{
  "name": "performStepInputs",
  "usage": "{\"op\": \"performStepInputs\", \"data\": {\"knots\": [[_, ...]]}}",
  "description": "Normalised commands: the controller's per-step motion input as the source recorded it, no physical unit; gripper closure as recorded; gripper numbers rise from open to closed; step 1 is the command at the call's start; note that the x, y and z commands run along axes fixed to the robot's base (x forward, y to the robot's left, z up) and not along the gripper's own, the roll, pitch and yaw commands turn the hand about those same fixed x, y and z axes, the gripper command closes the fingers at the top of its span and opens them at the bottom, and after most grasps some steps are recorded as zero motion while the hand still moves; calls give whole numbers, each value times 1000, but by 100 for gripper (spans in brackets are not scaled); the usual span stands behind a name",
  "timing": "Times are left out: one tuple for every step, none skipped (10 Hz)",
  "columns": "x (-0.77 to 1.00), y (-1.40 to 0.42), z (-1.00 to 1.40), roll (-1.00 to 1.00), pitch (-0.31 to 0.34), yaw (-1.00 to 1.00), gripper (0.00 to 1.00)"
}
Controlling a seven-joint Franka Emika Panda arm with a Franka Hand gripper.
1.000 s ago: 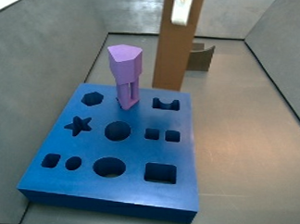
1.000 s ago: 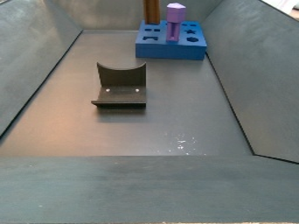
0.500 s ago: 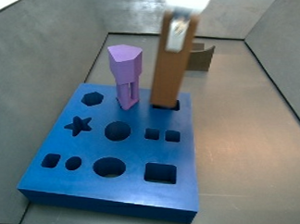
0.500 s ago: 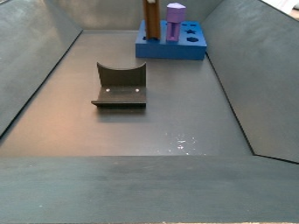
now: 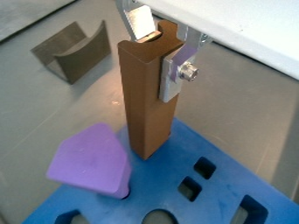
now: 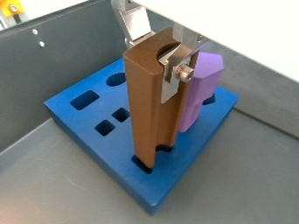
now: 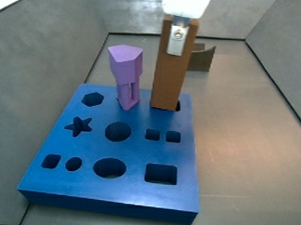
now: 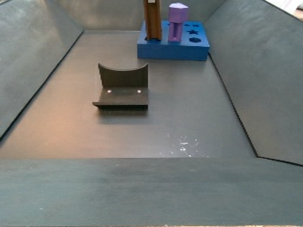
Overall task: Pick up the arch object. Move up. Move to above the board. Insert the arch object.
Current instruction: Insert the arch object.
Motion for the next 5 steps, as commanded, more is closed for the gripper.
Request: {"op": "performStepInputs", "data": {"knots": [[151,0,-314,0,74,-254,100],[114,63,-460,64,121,-211,100],[106,171,-497,101,123,-183,100],[-51,354,-594,57,39,0,100],[-171,211,-363,136,1,37,100]]}}
